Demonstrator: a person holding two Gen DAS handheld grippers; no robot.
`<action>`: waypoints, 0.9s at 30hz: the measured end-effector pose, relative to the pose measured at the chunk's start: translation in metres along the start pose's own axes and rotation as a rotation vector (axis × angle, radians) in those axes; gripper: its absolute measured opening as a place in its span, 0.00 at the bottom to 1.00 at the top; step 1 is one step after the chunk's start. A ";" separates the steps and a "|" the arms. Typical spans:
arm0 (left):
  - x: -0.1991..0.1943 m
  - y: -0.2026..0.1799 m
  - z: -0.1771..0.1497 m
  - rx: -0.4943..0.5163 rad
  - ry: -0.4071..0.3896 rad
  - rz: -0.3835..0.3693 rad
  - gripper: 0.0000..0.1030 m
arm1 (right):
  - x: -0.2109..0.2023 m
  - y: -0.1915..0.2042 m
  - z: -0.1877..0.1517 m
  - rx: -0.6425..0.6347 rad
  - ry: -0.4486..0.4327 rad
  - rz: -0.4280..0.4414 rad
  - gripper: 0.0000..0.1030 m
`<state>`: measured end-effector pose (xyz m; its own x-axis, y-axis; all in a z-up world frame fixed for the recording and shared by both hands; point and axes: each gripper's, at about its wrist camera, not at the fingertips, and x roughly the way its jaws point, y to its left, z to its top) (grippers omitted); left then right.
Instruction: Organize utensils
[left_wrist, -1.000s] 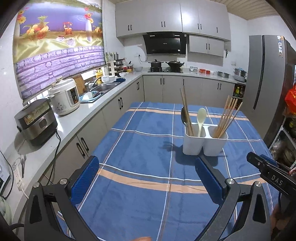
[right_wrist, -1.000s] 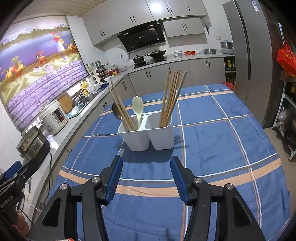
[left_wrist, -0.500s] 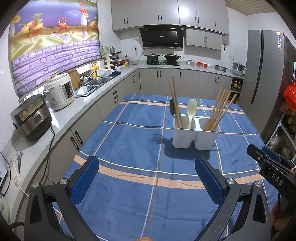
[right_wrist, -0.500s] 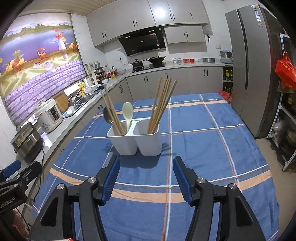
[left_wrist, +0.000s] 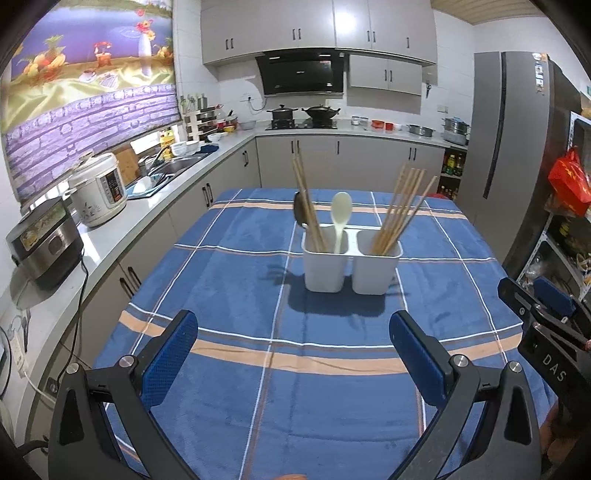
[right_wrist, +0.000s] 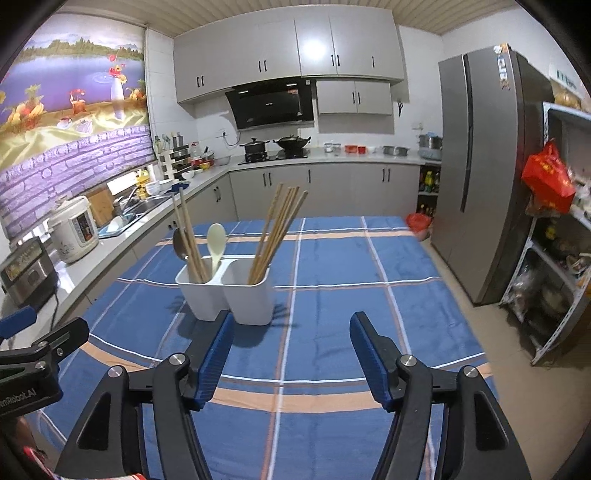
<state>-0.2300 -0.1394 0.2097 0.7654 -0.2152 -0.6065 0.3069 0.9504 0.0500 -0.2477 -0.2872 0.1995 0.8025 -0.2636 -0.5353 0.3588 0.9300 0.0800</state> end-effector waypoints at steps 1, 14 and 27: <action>0.000 -0.003 0.000 0.007 -0.003 -0.002 1.00 | -0.002 -0.001 0.000 -0.006 -0.002 -0.010 0.68; -0.006 -0.015 -0.001 0.017 -0.003 -0.029 1.00 | -0.007 -0.017 0.002 0.032 0.004 -0.030 0.69; -0.005 -0.011 -0.006 -0.001 0.027 -0.019 1.00 | -0.001 -0.014 -0.004 0.020 0.020 -0.002 0.71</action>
<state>-0.2404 -0.1477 0.2072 0.7439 -0.2273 -0.6285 0.3210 0.9463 0.0376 -0.2556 -0.2990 0.1960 0.7923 -0.2604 -0.5518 0.3700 0.9241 0.0952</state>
